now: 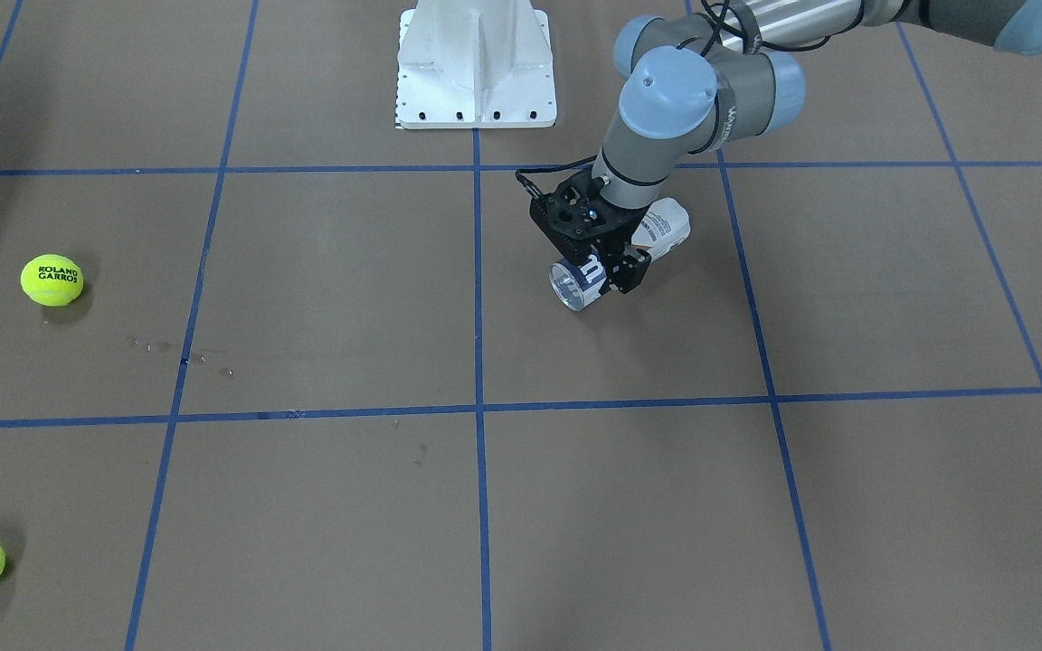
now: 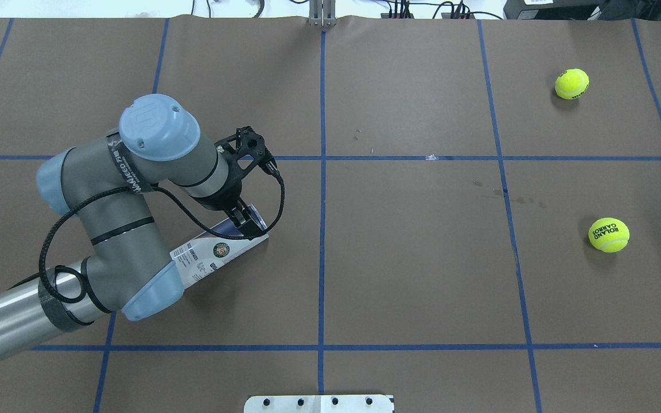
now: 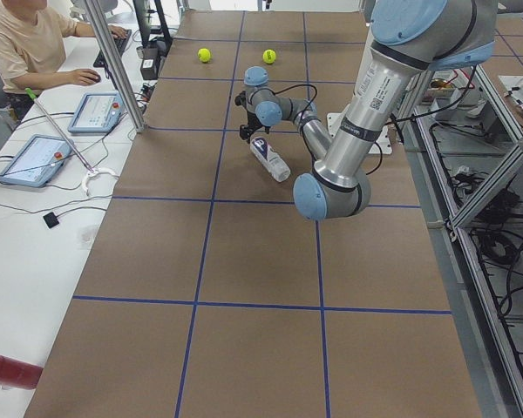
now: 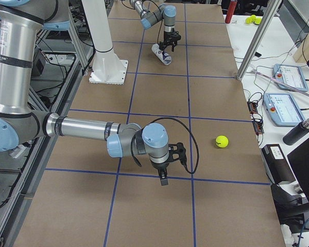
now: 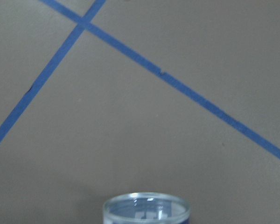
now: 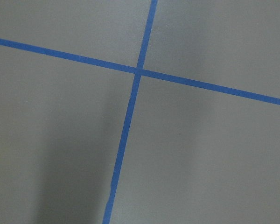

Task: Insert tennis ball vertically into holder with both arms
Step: 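Drag the can toward the robot with the left gripper, adjusting grip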

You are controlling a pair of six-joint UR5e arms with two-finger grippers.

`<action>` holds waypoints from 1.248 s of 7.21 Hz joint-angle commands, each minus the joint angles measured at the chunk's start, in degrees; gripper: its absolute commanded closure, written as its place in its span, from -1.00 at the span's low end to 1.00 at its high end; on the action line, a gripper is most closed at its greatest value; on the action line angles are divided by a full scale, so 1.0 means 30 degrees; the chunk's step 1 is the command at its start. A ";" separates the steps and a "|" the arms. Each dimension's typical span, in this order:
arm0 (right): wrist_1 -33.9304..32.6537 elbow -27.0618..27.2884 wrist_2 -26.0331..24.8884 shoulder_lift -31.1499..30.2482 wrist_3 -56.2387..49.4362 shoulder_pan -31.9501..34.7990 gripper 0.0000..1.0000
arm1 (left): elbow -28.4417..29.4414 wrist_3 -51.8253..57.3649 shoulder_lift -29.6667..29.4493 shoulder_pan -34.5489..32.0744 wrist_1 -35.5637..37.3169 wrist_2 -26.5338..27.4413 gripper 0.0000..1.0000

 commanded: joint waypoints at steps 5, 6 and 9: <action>0.0000 -0.0117 0.0055 -0.0029 0.0000 0.0000 -0.99 | 0.1893 -0.1576 -0.0959 0.0517 -0.0264 0.0080 -1.00; 0.0000 -0.0146 0.0026 -0.0029 0.0000 0.0000 -0.99 | 0.2509 -0.1575 -0.1281 0.0517 -0.0641 0.0081 -1.00; 0.0000 -0.0146 0.0026 -0.0029 0.0000 0.0000 -0.99 | 0.3627 -0.1517 -0.1285 0.0546 -0.1670 0.0081 -1.00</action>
